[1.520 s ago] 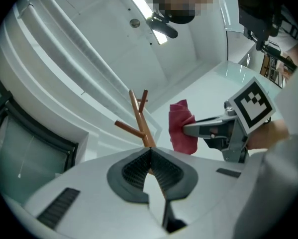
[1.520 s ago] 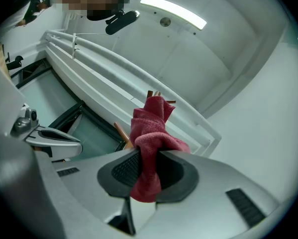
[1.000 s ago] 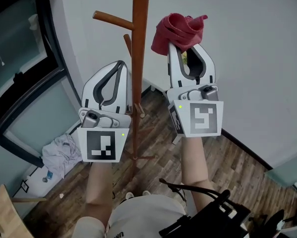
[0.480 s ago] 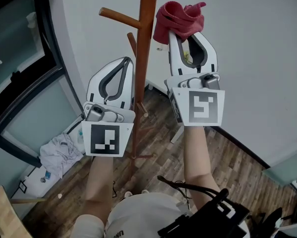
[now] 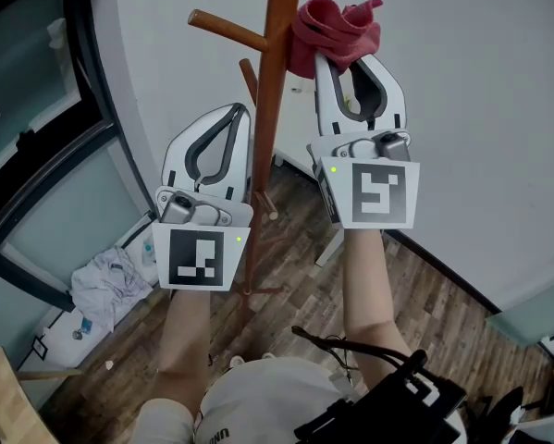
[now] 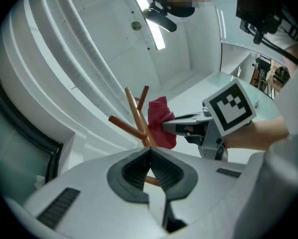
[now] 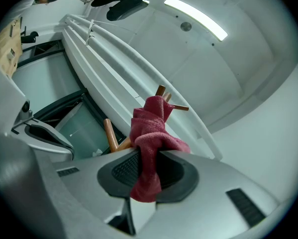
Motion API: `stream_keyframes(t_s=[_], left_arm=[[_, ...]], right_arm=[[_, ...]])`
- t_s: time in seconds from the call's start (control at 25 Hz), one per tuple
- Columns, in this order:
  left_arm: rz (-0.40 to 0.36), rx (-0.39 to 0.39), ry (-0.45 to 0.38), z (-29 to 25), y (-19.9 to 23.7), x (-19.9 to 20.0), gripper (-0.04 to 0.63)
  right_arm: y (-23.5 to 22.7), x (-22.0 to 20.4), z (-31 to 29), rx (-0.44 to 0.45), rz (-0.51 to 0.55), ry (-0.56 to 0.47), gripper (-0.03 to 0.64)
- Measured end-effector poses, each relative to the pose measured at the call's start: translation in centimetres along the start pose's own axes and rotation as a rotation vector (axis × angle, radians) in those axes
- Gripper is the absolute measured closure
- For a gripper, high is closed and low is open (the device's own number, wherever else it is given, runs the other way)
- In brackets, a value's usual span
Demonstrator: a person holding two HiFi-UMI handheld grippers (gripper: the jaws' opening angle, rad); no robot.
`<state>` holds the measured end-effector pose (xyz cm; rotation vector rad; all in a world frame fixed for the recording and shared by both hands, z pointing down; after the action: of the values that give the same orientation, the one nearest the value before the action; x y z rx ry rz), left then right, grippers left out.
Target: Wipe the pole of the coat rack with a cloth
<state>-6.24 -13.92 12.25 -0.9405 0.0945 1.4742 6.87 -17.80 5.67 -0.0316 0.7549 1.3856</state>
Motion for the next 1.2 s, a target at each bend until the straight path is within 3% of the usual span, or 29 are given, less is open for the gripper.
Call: stream_keyframes(t_s=[0.08, 0.24, 0.56, 0.72, 0.88, 1.08, 1.2], left_arm=[[0.029, 0.015, -0.001, 0.0, -0.2, -0.1, 0.581], [-0.039, -0.039, 0.017, -0.1, -0.3, -0.4, 0.581], [-0.042, -0.043, 0.031, 0.2, -0.4, -0.6, 0.581], [0.091, 0.049, 0.016, 0.7, -0.4, -1.0, 0.581], [0.021, 0.005, 0.040, 1.0, -0.4, -1.2, 0.581], [0.088, 0.051, 0.038, 1.4, -0.3, -1.5, 0.581], [0.021, 0.007, 0.054, 1.6, -0.3, -1.6, 0.581]], right_arm=[[0.2, 0.3, -0.2, 0.006, -0.003, -0.016, 0.538], [1.0, 0.6, -0.7, 0.029, -0.012, -0.003, 0.538], [1.8, 0.2, -0.1, 0.044, -0.013, 0.012, 0.538], [2.0, 0.0, 0.4, 0.047, -0.016, 0.021, 0.538], [2.3, -0.2, 0.9, 0.050, -0.016, 0.026, 0.538], [2.6, -0.6, 1.4, 0.051, -0.022, 0.044, 0.538], [2.9, -0.7, 1.8, 0.052, -0.024, 0.046, 0.538]])
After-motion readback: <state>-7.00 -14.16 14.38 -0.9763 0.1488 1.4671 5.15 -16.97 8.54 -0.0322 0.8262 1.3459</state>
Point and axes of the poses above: the fingertips, and each gripper's own axes: z backward along the fingers, y to its left, x out of its top, the point moved 5 cm from there along z, backward along the fingers, and after that the axes turned 12 degrees about -y, right-handed, at the moved point
